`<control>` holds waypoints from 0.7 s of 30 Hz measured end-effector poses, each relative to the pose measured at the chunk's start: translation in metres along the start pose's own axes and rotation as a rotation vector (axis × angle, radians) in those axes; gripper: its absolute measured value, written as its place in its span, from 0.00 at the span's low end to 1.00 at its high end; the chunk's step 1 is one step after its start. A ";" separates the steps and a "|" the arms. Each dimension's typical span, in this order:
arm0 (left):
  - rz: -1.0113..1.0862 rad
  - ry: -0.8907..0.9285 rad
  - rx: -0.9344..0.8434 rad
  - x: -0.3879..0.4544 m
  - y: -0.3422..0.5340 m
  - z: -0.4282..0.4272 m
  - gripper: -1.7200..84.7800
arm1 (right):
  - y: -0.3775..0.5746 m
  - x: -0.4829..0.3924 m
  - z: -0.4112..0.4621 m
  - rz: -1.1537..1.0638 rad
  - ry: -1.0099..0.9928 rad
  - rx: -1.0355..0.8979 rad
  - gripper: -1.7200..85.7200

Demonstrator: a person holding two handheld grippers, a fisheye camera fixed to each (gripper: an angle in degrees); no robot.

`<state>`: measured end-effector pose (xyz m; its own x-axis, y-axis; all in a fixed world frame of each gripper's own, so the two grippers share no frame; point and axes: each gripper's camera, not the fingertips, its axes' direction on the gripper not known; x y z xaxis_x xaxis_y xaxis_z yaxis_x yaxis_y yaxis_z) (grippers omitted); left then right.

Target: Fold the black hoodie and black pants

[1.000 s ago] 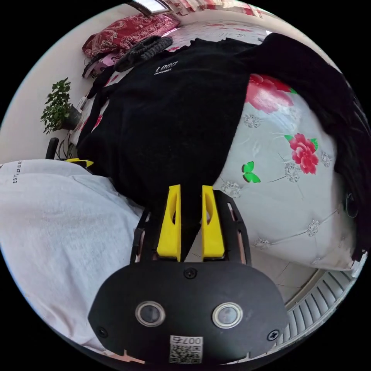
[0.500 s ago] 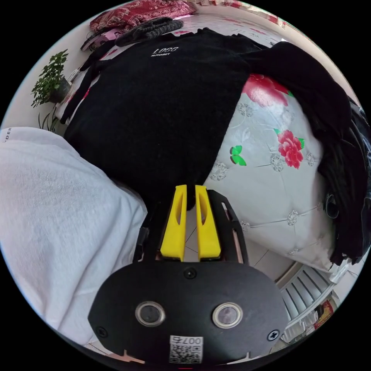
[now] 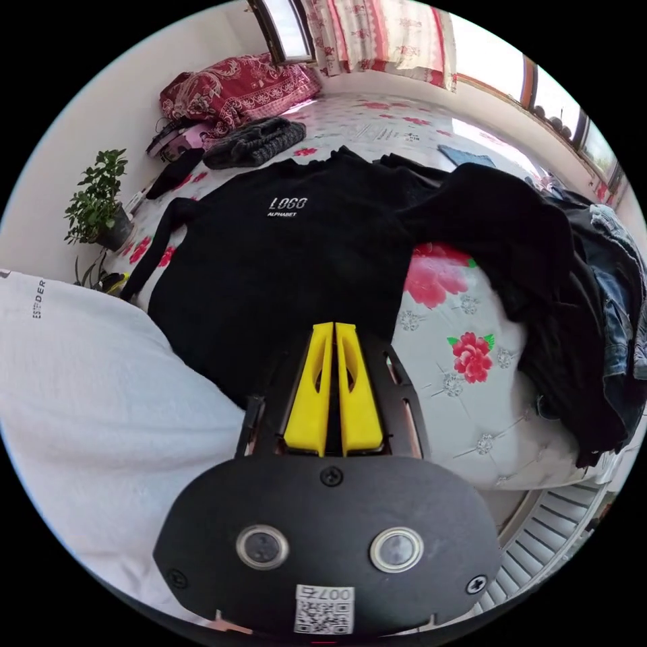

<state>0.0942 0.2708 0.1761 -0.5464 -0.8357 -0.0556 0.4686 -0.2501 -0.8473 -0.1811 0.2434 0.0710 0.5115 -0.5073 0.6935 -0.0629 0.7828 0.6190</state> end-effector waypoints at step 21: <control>1.174 0.785 0.400 0.322 0.080 -0.192 0.04 | -0.069 -0.046 -0.030 0.014 -0.003 0.155 0.02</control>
<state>-0.1773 0.0756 -0.0104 0.1079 -0.2085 -0.9721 0.9863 0.1455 0.0782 -0.1748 0.2238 -0.0147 0.5069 -0.4983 0.7034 -0.2012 0.7250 0.6587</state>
